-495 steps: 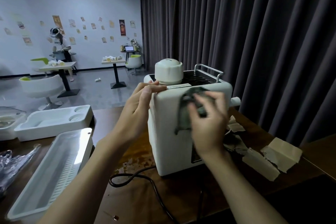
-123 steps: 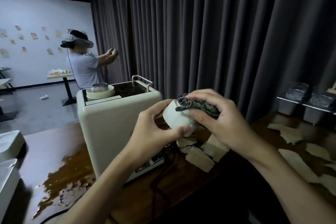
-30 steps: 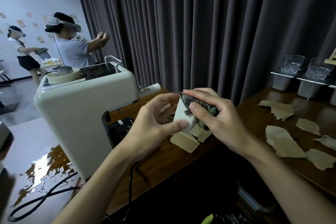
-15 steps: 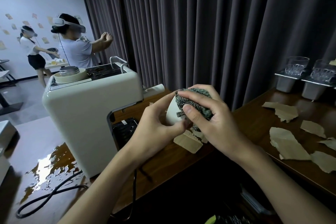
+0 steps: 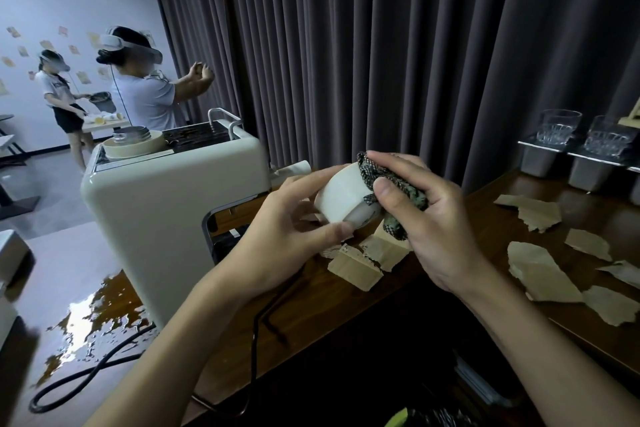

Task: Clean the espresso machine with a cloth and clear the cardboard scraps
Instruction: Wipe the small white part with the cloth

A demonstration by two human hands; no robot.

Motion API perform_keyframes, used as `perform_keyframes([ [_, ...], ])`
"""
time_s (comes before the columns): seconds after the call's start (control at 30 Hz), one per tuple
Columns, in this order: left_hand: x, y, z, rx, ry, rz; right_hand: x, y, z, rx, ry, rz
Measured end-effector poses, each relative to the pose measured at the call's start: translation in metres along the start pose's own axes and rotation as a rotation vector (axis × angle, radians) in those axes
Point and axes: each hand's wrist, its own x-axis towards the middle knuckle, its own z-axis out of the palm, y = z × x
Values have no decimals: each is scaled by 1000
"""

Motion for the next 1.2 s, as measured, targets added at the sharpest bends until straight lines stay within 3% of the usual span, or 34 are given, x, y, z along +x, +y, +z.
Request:
perform_keyframes([
  [0.1,2,5,1,91,39,19,-3,0,3,-233,45,-101],
  [0.27,-2,9,11,42,75,33,-12,3,10,-352,-22,-156],
  [0.43,-2,7,10,-174,105,29,-11,2,6,-282,-37,-135],
  [0.7,-5,14,9,-284,99,56,-6,2,-4,23,-42,-46],
  [0.93,-4,18,10,-166,22,-71,-11,8,3,-240,80,-111],
  [1.2,-8,17,19,-362,192,-40,-10,-2,10,-208,-18,-209],
])
